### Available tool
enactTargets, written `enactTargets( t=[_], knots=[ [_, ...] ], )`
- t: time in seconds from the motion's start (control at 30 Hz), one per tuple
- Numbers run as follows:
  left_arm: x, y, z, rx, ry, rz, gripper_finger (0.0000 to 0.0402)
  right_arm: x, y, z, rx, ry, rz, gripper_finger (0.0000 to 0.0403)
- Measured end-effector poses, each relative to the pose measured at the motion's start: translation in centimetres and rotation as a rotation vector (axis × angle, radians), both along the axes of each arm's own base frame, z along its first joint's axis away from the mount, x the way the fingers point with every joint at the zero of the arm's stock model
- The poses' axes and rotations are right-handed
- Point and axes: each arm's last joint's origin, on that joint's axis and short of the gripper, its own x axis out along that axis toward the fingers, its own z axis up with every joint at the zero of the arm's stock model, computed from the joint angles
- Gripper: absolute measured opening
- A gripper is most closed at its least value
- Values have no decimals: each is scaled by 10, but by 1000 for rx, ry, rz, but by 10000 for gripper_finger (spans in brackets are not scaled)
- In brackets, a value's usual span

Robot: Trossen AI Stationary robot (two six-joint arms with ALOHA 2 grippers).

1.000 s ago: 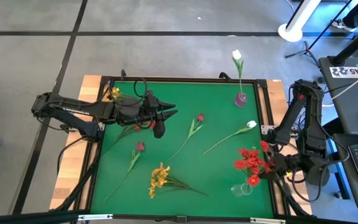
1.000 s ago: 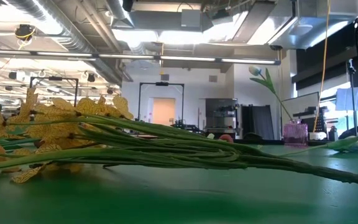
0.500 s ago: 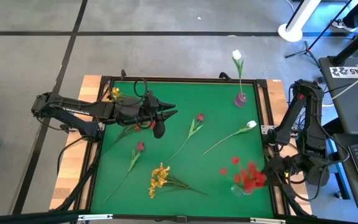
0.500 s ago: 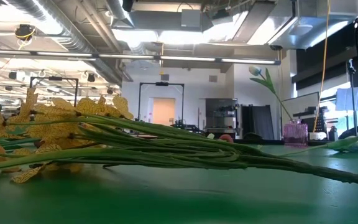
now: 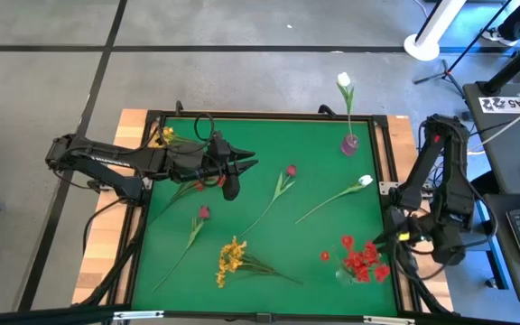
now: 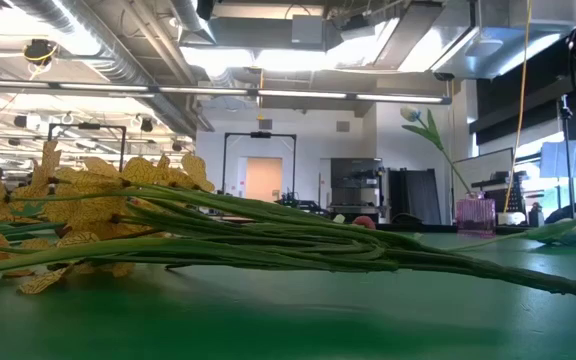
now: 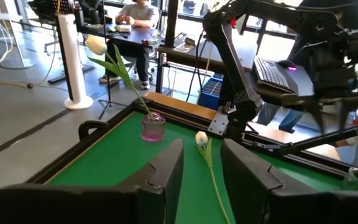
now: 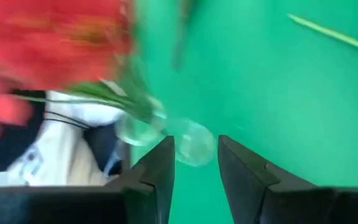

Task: Sort flowers into vase by color
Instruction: Put the right red tulip into the transparent vase

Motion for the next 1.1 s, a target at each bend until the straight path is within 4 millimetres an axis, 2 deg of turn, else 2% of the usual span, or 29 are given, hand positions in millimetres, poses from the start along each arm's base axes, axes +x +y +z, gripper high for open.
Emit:
enactTargets(
  t=[0.23,0.5,0.63,0.8,0.97,1.1],
  knots=[
    [0,0,-1,2,8,-1,105,-7,-26,-6,-66,125,-151,122],
    [3,1,-5,-3,32,4,105,-11,-56,-5,-129,77,-339,122],
    [16,5,-22,-31,95,-21,105,-11,-71,0,-150,-74,-396,122],
    [30,19,-54,-110,258,-16,105,-10,-90,11,-171,-399,-424,122],
    [19,38,-75,-214,448,100,105,-11,-106,21,-278,-699,-428,122],
    [2,46,-88,-299,624,196,105,-14,-116,26,-336,-788,-429,122]
  ],
)
